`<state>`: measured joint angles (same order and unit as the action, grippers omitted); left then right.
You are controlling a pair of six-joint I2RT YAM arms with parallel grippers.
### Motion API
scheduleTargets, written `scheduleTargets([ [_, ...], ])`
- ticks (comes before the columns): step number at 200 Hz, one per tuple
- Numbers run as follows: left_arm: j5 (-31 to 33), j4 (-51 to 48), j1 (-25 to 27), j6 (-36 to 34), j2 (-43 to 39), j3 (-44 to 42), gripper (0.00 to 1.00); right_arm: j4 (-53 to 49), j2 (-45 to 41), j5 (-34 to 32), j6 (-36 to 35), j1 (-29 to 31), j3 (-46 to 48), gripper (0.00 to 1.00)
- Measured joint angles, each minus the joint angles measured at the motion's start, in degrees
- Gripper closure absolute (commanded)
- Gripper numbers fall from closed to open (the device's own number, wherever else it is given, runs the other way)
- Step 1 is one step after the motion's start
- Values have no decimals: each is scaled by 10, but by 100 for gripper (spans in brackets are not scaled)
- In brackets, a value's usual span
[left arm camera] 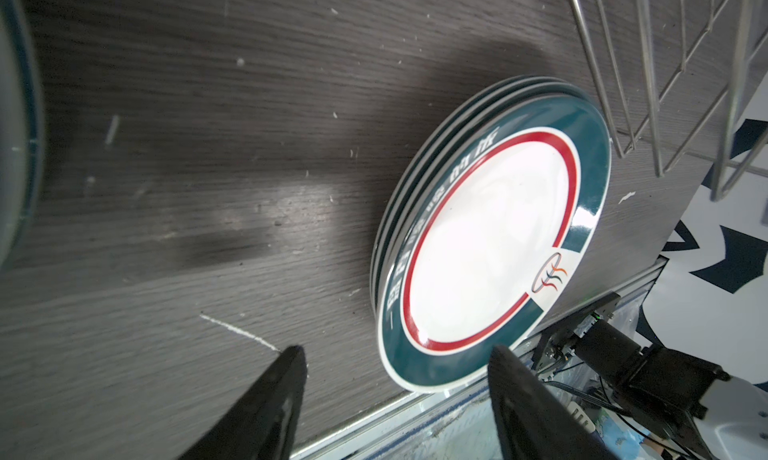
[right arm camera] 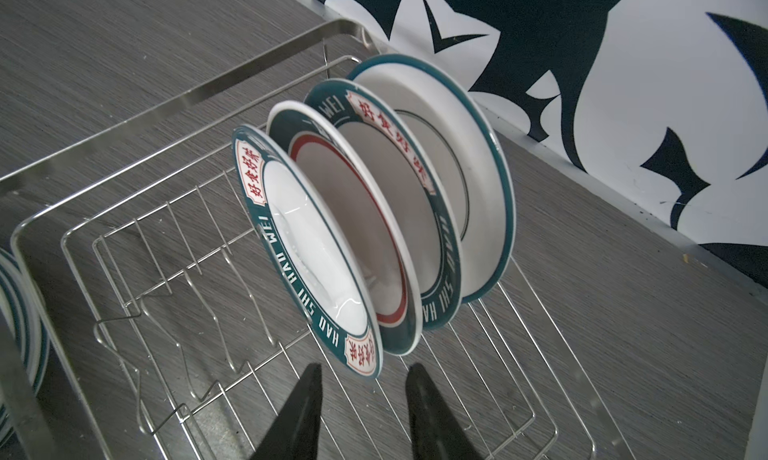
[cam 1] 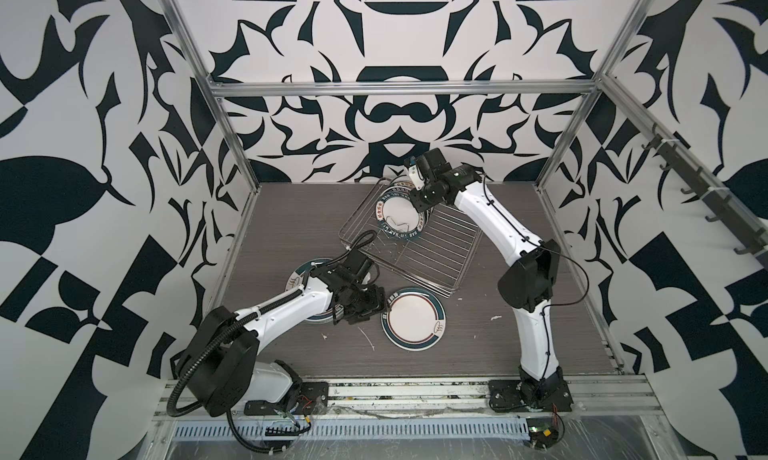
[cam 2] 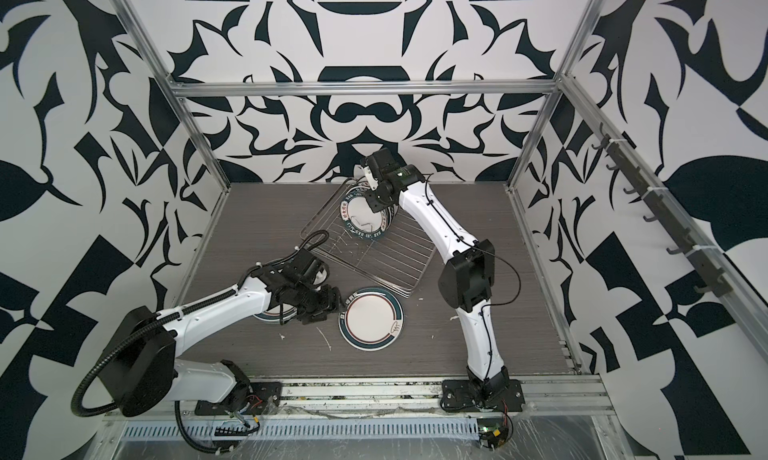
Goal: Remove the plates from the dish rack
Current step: 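Open the left gripper and withdraw it while the right reaches into the rack, then grasp the red-lettered green-rimmed plate in the rack with the right gripper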
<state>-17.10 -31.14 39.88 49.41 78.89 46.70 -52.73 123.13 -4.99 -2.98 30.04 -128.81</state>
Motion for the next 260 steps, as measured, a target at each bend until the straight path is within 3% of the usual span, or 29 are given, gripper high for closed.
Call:
scheduleTargets([
  [117, 6, 0, 0, 0, -9, 0, 27, 6, 53, 34, -1, -12, -9, 63],
  [176, 61, -2, -1, -7, -70, 7, 26, 12, 70, 89, -19, -23, -26, 75],
  [260, 165, 33, -16, 22, -181, -23, 21, 24, 94, 123, -86, -33, -33, 100],
])
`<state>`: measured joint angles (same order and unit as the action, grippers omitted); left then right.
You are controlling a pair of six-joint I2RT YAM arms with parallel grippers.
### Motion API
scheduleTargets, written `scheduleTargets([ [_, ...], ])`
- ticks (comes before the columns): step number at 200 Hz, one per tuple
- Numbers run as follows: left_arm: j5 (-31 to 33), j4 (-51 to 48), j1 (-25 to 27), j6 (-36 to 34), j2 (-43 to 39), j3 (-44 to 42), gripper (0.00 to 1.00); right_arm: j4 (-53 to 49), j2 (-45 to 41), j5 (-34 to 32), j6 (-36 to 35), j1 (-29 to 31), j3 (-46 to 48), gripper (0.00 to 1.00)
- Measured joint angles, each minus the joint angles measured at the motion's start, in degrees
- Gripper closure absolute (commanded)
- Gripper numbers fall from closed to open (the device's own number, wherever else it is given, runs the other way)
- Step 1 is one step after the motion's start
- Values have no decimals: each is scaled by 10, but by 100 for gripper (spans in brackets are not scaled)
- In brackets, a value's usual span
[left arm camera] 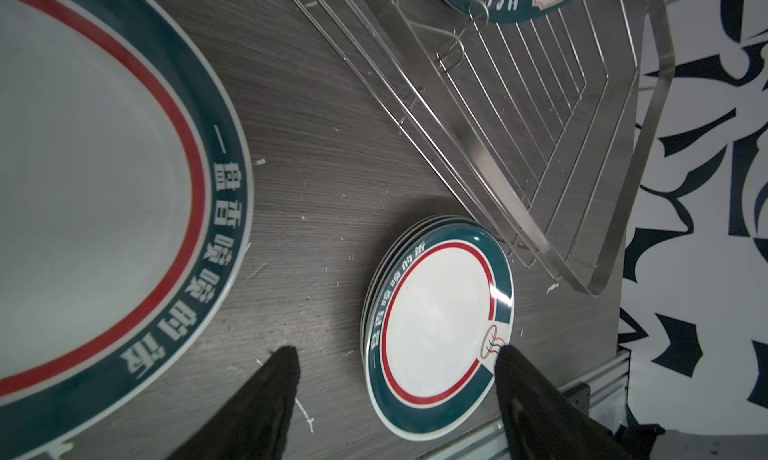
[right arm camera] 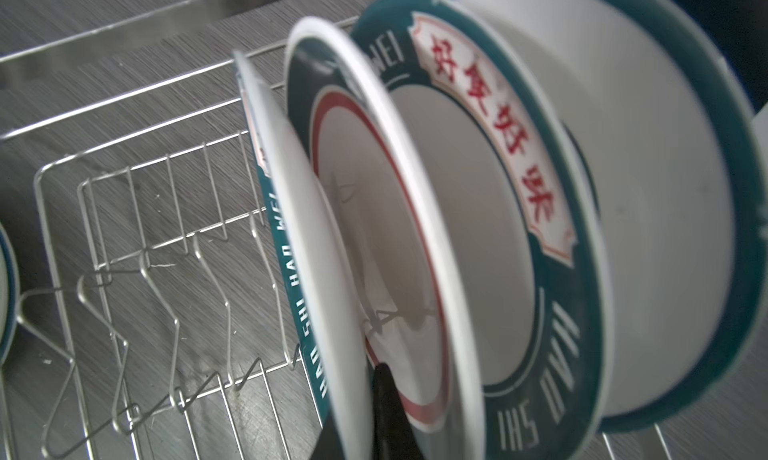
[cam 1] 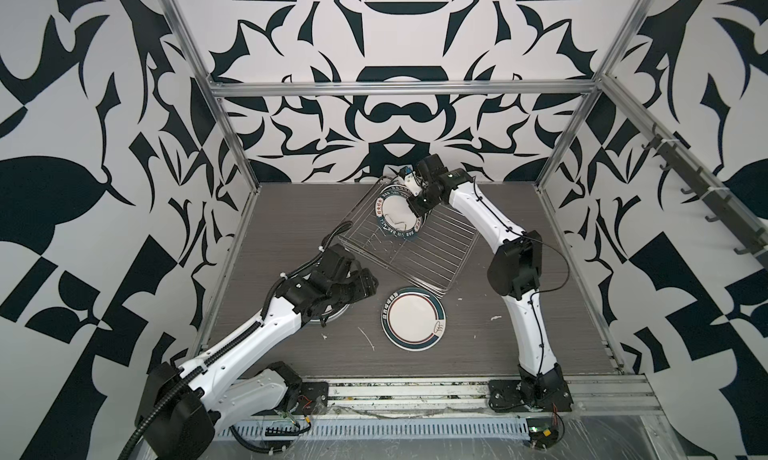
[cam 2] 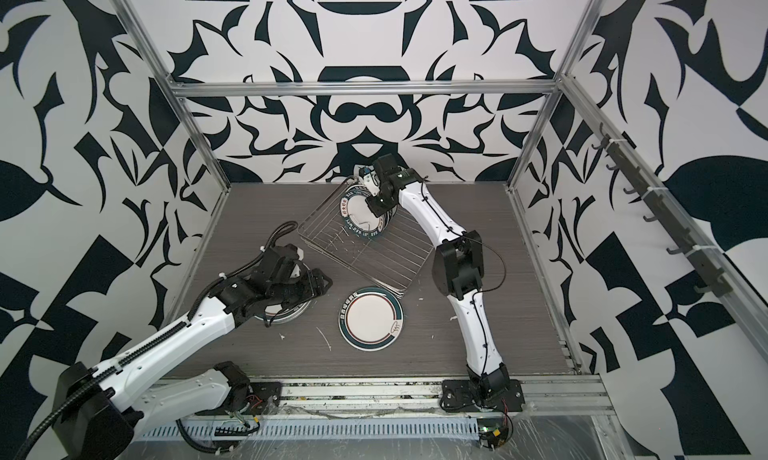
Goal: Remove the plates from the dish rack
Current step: 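Grasp the red-lettered green-rimmed plate in the rack with the right gripper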
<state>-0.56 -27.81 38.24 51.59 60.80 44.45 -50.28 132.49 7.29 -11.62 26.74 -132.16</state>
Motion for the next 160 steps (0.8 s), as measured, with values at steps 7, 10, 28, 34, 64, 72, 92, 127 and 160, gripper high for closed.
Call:
scheduleTargets([
  [7, 6, 2, 0, 3, -1, -4, 20, 0, 0, -2, -4, 0, 0, 100],
  [10, 8, 4, 0, 4, -2, -5, 20, 0, 0, -2, -5, 0, 0, 100],
  [28, 17, 8, 0, 9, 1, -10, 20, 0, 0, -7, -11, 0, 0, 100],
  [34, 18, 10, 0, 9, 2, -10, 20, 0, 0, -8, -13, 0, 0, 100],
  [64, 19, 28, 0, 10, 5, -10, 20, 0, -1, -18, -22, 1, 0, 100],
  [72, 19, 33, 0, 9, 7, -10, 21, 1, -2, -20, -24, 1, 0, 100],
  [92, 19, 45, 0, 9, 11, -10, 21, 2, -3, -25, -30, 3, 0, 100],
  [127, 19, 58, 0, -2, 22, -10, 21, 2, -19, -35, -34, 3, -1, 100],
  [160, 22, 64, -3, -20, 27, 0, 19, 16, -89, -42, -29, 2, 28, 100],
])
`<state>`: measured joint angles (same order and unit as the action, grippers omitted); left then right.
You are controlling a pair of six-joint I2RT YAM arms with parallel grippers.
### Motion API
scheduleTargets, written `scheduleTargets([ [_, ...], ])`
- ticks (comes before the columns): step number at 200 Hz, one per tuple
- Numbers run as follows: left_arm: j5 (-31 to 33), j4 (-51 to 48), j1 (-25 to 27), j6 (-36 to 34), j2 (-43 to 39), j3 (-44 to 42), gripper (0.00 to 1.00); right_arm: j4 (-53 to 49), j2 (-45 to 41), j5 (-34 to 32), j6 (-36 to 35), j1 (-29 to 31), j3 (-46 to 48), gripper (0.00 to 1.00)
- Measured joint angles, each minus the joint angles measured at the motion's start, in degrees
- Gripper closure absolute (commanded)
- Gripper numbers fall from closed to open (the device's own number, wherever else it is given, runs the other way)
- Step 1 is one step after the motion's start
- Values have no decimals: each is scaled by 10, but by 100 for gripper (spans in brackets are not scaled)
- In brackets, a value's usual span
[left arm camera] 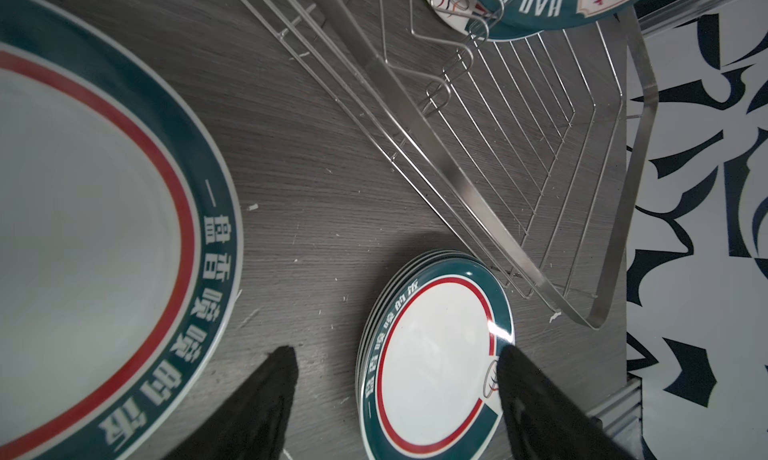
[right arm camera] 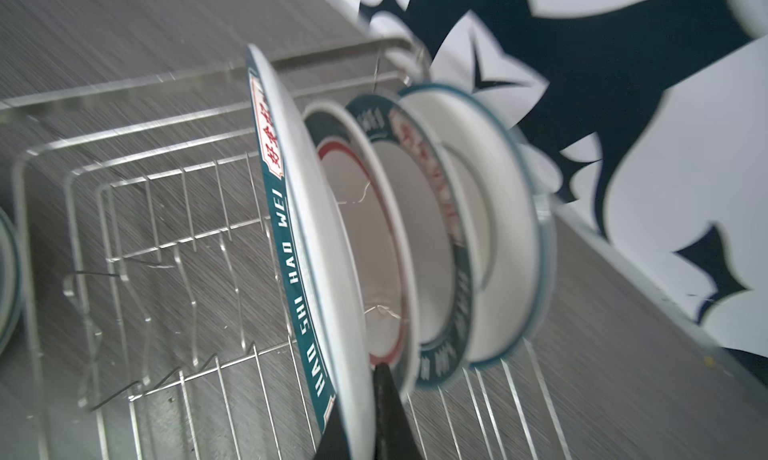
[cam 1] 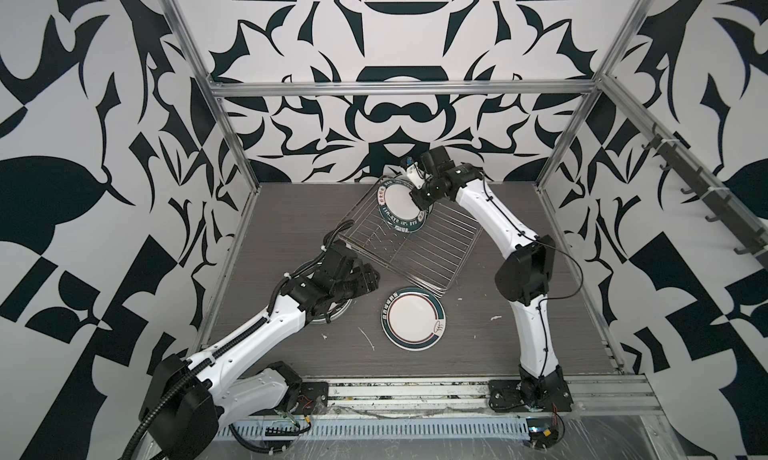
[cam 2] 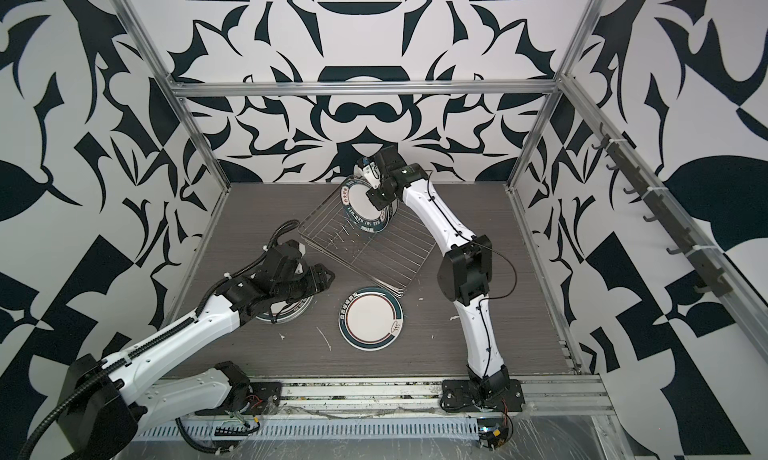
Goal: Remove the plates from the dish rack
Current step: 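Grasp the red-lettered green-rimmed plate in the rack with the right gripper, then lift the plate out of the rack toward the left gripper while the left approaches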
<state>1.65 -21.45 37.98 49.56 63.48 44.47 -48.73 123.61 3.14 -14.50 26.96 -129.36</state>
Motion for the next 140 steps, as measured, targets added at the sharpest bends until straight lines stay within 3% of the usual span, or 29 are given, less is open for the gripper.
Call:
scheduleTargets([
  [42, 0, 33, -28, -15, 9, 18, 18, 65, -146, -16, 48, -4, 125, 100],
  [78, -20, 94, -74, -14, 18, 18, 16, 149, -277, -11, 184, -4, 292, 100],
  [140, -123, 229, -102, 14, 65, 24, 16, 291, -385, 163, 479, -6, 511, 100],
])
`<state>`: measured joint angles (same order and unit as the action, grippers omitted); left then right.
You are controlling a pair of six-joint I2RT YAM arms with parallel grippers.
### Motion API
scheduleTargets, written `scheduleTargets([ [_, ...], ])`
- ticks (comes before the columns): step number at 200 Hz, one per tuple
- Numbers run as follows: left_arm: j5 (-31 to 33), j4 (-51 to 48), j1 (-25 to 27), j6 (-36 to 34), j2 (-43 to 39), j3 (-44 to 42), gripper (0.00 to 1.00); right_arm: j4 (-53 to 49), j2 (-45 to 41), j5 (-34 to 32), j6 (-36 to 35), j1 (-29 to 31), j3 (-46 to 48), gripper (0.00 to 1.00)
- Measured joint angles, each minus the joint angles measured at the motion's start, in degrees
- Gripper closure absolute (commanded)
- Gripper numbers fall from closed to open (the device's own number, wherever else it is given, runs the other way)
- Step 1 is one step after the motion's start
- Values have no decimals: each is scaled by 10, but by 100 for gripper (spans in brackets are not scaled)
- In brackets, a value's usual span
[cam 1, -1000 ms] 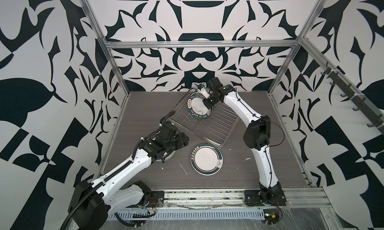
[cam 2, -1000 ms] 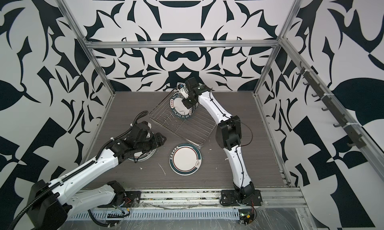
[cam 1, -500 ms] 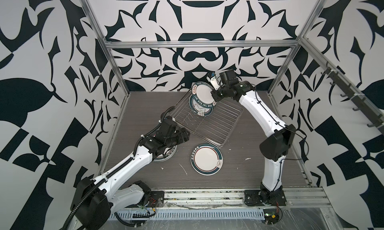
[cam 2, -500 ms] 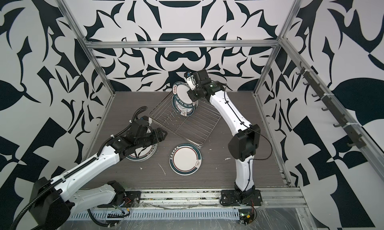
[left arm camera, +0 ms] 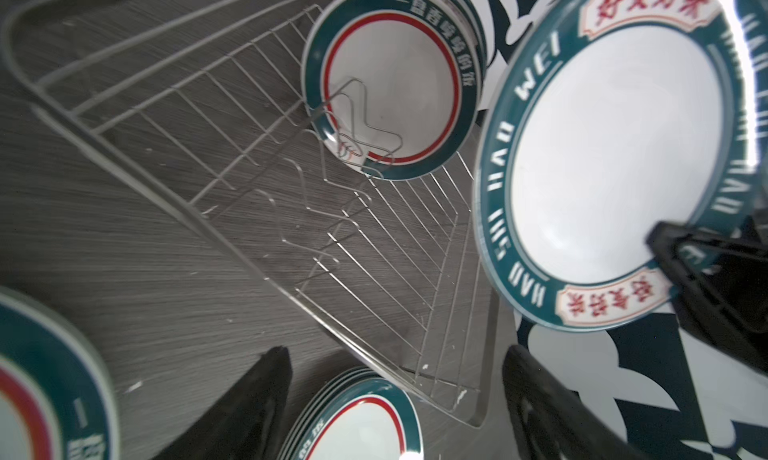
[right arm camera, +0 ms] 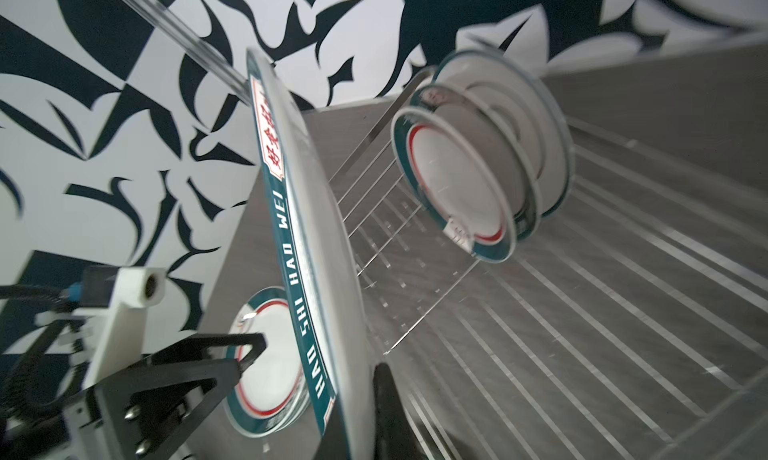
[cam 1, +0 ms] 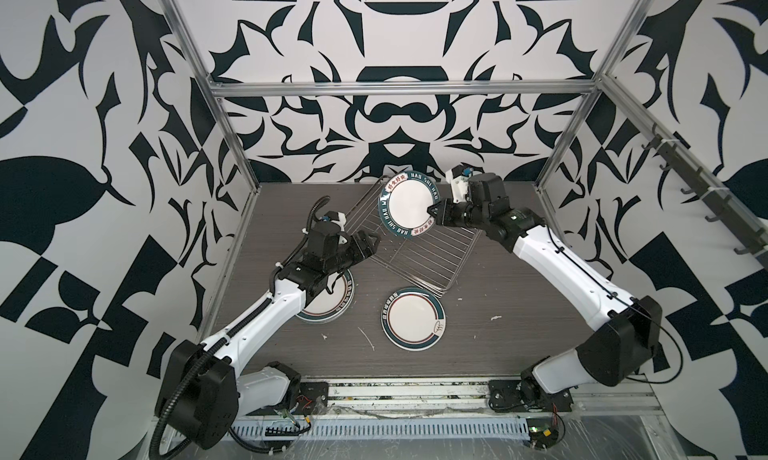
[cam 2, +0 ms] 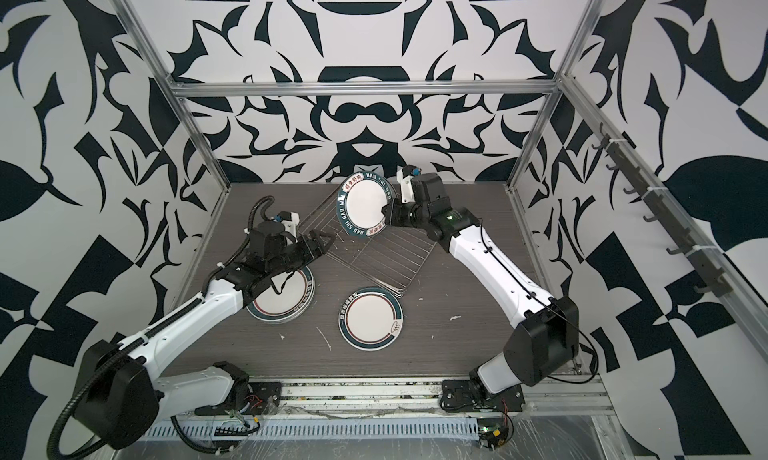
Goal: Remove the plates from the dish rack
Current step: 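Lift the plate out of the rack toward the left gripper while the left approaches, then grip the plate edge with the left gripper while the right gripper holds it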
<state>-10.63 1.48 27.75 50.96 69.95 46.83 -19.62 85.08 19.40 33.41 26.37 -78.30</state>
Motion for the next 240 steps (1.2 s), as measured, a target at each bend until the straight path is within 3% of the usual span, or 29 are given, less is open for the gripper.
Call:
scheduleTargets([
  [48, -49, 99, -3, 36, 5, -12, 17, 99, -5, 86, 130, 13, 97, 100],
  [88, -66, 145, -15, 58, 18, -31, 22, 178, -26, 137, 194, 14, 148, 100],
  [106, -76, 157, -22, 65, 21, -35, 34, 189, -38, 150, 205, 15, 151, 100],
  [131, -94, 192, -26, 73, 21, -35, 63, 193, -45, 161, 206, 15, 151, 100],
  [157, -108, 220, -26, 83, 21, -37, 79, 207, -43, 176, 216, 14, 161, 100],
  [180, -132, 249, -31, 108, 21, -42, 92, 230, -42, 194, 235, 10, 172, 91],
  [201, -139, 257, -32, 117, 21, -42, 98, 234, -42, 198, 227, 10, 173, 76],
  [219, -143, 244, -32, 119, 17, -42, 100, 207, -42, 193, 204, 14, 172, 62],
  [240, -143, 177, -34, 116, -9, -42, 100, 136, -42, 167, 159, 19, 150, 56],
])
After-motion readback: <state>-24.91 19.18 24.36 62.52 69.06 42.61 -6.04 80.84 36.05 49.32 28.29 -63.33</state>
